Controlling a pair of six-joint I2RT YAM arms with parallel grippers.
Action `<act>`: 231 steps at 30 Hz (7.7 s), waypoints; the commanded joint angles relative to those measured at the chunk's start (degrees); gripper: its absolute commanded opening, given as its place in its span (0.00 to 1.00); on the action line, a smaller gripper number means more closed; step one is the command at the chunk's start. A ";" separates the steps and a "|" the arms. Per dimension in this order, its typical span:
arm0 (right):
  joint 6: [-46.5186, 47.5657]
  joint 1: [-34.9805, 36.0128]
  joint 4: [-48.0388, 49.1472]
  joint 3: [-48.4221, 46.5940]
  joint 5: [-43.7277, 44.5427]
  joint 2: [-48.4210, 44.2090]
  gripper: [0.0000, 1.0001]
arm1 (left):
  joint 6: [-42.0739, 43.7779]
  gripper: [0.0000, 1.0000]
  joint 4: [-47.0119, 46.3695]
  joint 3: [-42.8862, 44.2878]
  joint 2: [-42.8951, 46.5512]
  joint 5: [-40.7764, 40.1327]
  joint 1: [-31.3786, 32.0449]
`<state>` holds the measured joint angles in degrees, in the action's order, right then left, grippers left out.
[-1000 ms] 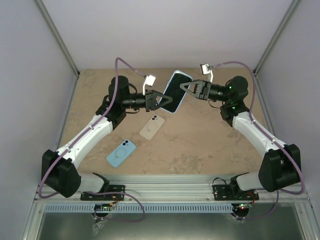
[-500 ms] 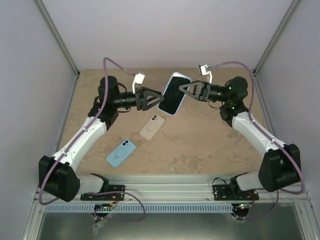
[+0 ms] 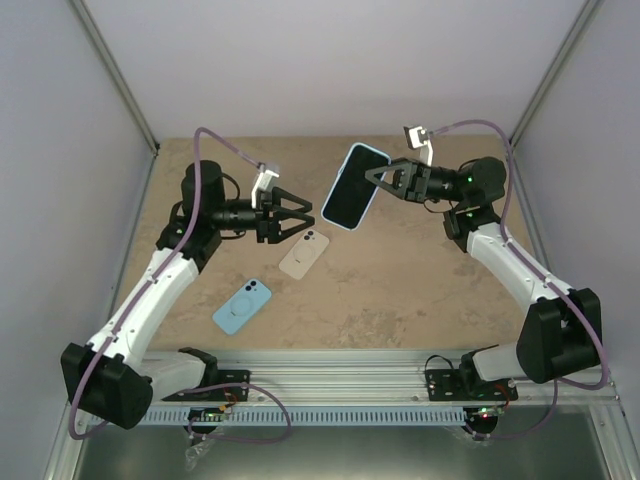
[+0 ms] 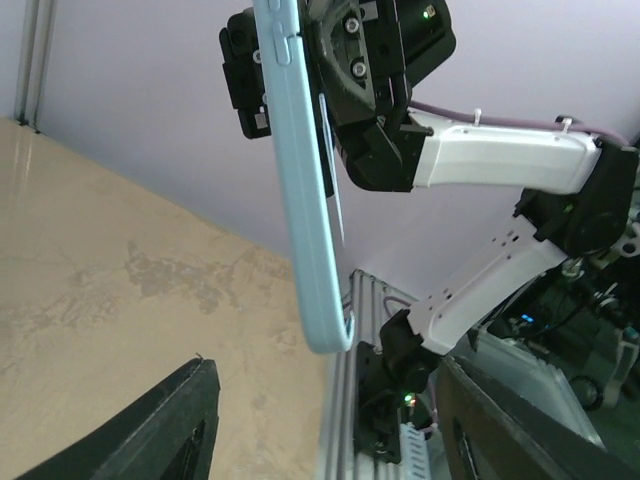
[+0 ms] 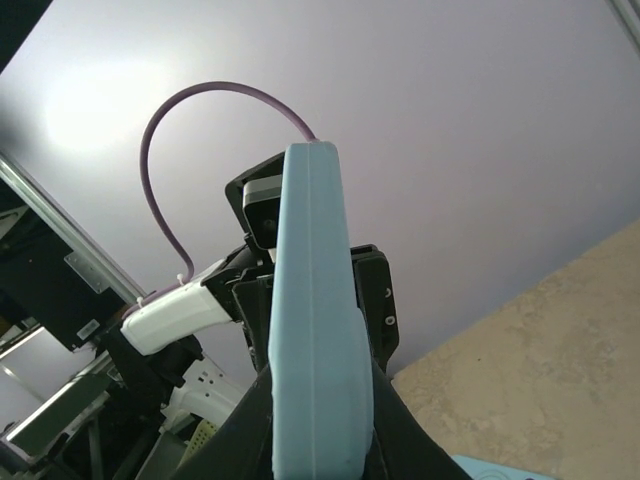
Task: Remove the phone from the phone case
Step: Pick up the phone at the center of the board, then remove the phone case from the phone.
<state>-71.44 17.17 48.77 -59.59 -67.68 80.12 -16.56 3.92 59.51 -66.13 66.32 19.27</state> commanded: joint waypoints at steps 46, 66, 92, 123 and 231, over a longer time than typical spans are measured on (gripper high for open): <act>-1.67 0.08 4.70 0.36 0.10 -1.56 0.01 | -1.99 0.48 -4.48 -0.79 -3.72 -5.93 2.27; -1.16 -0.03 4.60 0.62 0.39 -1.38 0.01 | -4.57 0.54 -10.13 -2.97 -2.92 3.18 2.27; -1.04 -0.03 4.22 0.80 0.87 -0.93 0.01 | -4.79 0.42 -7.91 -1.80 -3.81 -3.95 2.70; -6.16 0.14 10.50 2.21 0.62 -0.94 0.01 | -3.08 0.35 -3.74 -2.56 -6.00 -14.63 2.62; 53.33 -3.94 -55.05 -16.04 16.49 1.75 0.94 | -50.79 0.00 -45.85 -14.21 -12.72 -5.52 1.45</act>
<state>-36.16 13.23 7.05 -68.31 -58.39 84.77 -67.64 -41.85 43.81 -78.70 62.87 21.74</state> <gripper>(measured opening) 0.935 0.107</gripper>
